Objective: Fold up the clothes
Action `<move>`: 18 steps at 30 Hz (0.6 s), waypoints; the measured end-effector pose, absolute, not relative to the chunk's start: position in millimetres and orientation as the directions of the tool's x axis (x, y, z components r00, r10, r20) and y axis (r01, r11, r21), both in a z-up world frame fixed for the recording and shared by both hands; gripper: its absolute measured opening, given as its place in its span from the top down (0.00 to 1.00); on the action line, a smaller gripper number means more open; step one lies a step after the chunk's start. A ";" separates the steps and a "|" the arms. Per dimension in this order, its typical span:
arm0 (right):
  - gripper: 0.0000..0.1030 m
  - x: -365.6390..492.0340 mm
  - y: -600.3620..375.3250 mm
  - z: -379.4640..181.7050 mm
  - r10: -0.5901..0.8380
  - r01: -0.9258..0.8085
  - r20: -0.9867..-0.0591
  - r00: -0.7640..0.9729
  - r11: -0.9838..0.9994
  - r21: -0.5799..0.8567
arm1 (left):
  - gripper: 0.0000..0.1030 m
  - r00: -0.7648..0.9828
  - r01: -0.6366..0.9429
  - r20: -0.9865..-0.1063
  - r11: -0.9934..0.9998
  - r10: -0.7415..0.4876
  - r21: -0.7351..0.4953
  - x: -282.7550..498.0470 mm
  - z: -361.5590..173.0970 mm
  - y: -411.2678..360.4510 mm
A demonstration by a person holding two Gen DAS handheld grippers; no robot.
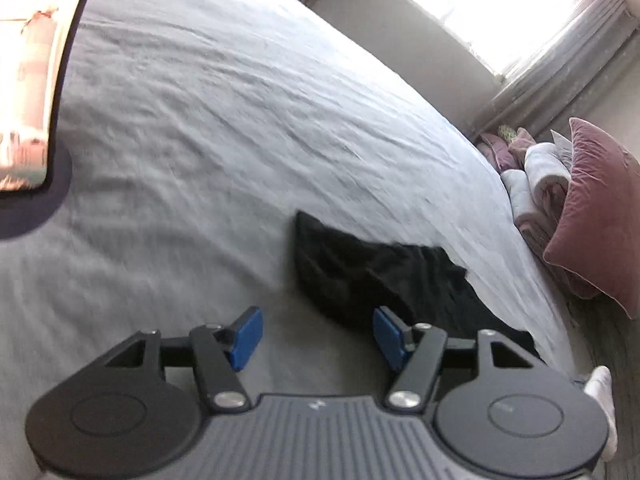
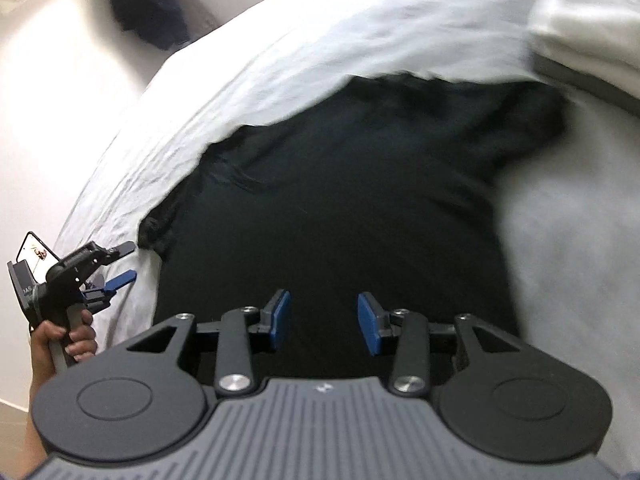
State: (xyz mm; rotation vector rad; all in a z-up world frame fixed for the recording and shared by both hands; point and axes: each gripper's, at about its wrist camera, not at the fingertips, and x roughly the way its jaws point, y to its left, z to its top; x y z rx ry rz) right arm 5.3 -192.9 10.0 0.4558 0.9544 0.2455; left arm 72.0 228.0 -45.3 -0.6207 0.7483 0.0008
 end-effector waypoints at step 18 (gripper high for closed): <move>0.59 132.8 -17.4 -20.3 0.706 -0.421 -0.538 0.461 0.708 0.568 | 0.53 0.776 -0.281 -0.618 0.810 -0.124 -0.515 114.4 -47.8 242.7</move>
